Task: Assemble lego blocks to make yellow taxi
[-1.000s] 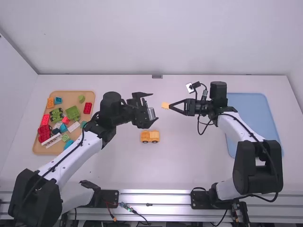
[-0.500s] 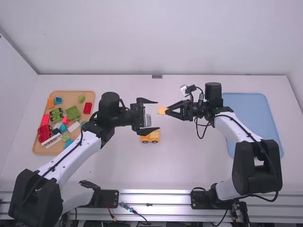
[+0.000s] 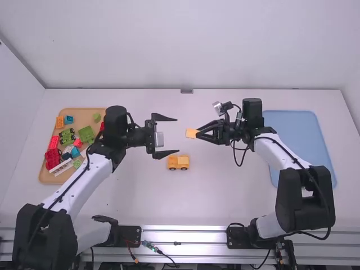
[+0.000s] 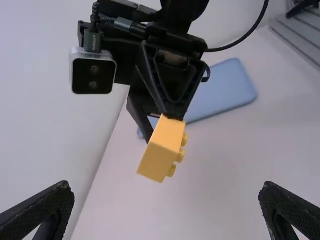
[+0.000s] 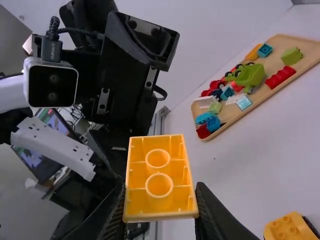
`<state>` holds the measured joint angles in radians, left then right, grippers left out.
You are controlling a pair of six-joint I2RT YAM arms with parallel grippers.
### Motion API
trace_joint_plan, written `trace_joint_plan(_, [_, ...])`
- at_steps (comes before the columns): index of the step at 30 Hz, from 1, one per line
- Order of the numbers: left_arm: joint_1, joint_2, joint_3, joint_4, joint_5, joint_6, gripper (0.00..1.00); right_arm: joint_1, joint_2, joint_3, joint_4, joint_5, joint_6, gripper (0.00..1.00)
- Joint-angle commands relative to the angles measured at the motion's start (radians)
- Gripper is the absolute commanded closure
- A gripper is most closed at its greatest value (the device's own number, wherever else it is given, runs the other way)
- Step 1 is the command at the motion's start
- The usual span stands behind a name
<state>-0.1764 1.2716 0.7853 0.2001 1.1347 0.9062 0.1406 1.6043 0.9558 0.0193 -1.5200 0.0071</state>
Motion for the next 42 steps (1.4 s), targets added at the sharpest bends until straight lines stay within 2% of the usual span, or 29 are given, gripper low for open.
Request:
trace_joint_plan(1, [-0.008,-0.012,-0.007,0.005,0.044,0.005,0.01,0.018,0.004,0.026,0.005,-0.023,-0.013,0.8])
trace_joint_plan(6, [-0.009,-0.012,-0.007,0.0,0.044,0.001,0.0,0.034,0.004,0.027,0.008,0.011,-0.012,0.8])
trace_joint_plan(12, [-0.001,-0.012,-0.007,0.0,0.006,-0.021,0.0,0.015,0.004,0.027,-0.001,0.021,0.003,0.8])
trace_joint_plan(19, [-0.048,-0.012,-0.008,0.004,-0.021,0.039,0.03,0.017,0.004,0.027,0.003,0.019,0.048,0.81])
trace_joint_plan(25, [-0.08,0.035,-0.008,0.023,-0.077,0.024,0.06,0.053,0.004,0.027,0.028,-0.024,0.05,0.8])
trace_joint_plan(33, [-0.076,0.054,-0.006,0.05,-0.055,0.021,0.09,0.076,0.004,0.027,0.071,-0.029,0.094,0.8])
trace_joint_plan(35, [-0.076,0.054,-0.006,0.05,-0.055,0.021,0.11,0.074,0.004,0.027,0.071,-0.028,0.094,0.8])
trace_joint_plan(37, [-0.076,0.054,-0.006,0.053,-0.055,0.021,0.21,0.079,0.004,0.026,0.07,-0.029,0.095,0.8])
trace_joint_plan(42, [-0.076,0.054,-0.006,0.053,-0.063,0.021,0.33,0.076,0.004,0.026,0.071,-0.028,0.094,0.8])
